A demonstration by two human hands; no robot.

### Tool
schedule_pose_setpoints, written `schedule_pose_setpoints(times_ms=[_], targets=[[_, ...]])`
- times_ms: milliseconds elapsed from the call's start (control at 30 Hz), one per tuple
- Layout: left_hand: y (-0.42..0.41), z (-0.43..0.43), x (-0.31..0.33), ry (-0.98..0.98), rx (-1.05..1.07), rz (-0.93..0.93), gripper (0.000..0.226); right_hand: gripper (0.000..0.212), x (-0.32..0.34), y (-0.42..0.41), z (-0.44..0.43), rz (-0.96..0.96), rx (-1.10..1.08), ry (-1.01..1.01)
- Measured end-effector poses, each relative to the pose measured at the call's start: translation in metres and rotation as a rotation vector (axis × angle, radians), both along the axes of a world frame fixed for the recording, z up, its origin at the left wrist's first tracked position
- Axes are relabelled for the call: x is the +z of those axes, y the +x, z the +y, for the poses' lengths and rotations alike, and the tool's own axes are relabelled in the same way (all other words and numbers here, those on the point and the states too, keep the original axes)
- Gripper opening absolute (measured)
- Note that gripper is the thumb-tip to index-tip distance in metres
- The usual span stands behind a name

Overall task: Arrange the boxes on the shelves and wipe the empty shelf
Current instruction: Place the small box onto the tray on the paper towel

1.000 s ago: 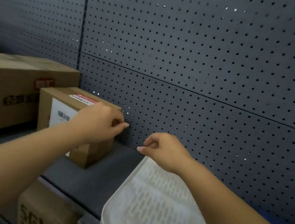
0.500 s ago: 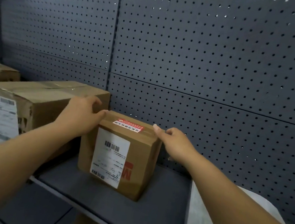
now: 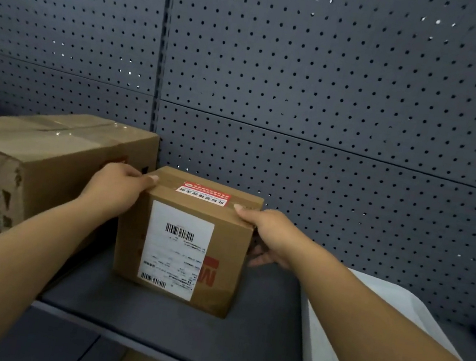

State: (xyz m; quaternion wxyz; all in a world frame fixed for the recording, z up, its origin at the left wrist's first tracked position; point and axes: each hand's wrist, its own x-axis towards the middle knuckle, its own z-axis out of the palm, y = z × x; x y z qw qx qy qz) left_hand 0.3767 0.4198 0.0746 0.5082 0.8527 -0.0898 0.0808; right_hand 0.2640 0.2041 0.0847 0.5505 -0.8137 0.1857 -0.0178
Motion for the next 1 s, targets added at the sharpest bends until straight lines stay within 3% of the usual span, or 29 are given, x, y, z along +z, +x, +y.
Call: schedule_pose_setpoints(times_ms=[233,467,667,833,900,1000], targets=[[-0.013,-0.004,0.022,-0.098,-0.062,-0.124,0.026,0.036,0.018,-0.01,-0.01,-0.203,-0.154,0.052],[-0.033,-0.021,0.05,-0.162,-0.241,-0.162,0.067,0.036,0.058,-0.043,-0.048,-0.322,-0.159,-0.078],[-0.059,-0.049,0.066,-0.182,-0.497,-0.083,0.066,0.031,0.077,-0.08,-0.079,-0.322,-0.117,-0.109],[-0.084,-0.086,0.076,-0.483,-0.498,0.061,0.016,0.032,0.085,-0.107,-0.099,-0.329,-0.091,-0.11],[-0.095,-0.098,0.075,-0.613,-0.447,0.067,0.026,0.035,0.084,-0.114,-0.108,-0.342,-0.125,-0.097],[-0.114,-0.134,0.079,-0.647,-0.301,0.13,0.012,0.057,0.079,-0.126,-0.122,-0.371,-0.247,-0.047]])
